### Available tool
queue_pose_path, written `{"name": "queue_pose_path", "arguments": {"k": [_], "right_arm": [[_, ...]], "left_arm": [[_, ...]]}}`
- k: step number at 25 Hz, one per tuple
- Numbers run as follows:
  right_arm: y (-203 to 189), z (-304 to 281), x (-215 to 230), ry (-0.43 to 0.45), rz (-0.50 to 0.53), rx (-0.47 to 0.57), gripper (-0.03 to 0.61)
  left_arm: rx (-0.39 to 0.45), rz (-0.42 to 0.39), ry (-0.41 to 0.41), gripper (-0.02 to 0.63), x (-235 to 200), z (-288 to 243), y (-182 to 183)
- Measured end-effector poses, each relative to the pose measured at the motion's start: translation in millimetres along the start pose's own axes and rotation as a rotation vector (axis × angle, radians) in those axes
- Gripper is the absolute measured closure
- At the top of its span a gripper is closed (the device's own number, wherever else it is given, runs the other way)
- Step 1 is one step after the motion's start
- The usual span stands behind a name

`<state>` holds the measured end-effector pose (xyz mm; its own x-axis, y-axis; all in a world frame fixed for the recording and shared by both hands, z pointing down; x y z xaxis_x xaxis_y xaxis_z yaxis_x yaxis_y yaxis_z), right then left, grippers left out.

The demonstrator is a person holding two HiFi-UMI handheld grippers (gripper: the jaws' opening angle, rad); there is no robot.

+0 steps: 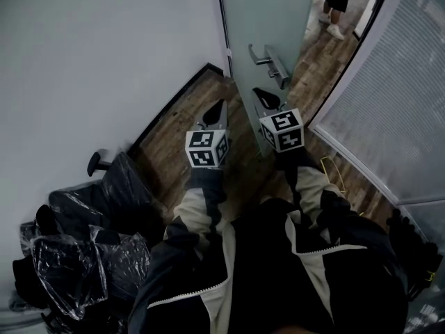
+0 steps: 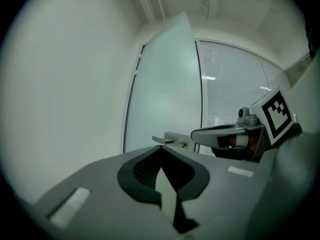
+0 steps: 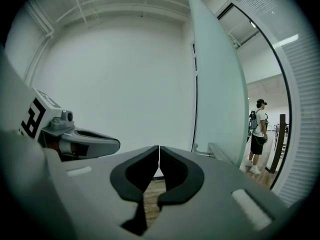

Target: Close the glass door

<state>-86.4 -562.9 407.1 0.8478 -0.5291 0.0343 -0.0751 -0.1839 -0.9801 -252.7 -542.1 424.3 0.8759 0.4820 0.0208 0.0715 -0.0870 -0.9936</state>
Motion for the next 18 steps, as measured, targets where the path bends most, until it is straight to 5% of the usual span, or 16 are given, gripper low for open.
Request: {"name": "queue_pose_path", "arguments": {"k": [7, 18], "right_arm": [[11, -27, 29, -0.020, -0.003, 0.008, 0.566], [9, -37, 46, -0.199, -0.007, -0.007, 0.560]], "left_arm": [[0.021, -0.018, -0.039, 0.611, -9, -52, 18], [0.004, -0.034, -0.231, 0.611, -20, -102, 18]]}}
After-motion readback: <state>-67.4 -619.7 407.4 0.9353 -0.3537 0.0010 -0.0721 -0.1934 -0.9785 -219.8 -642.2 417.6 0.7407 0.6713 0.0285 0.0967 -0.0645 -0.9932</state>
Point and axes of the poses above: the fingertips, and each gripper's own axes: z backward along the fingers, x to its right, y out of its top, the point moved 8 cm from there along z, backward along the fingers, and after that the axes turned 7 degrees about -z, right-handed, at the moved point
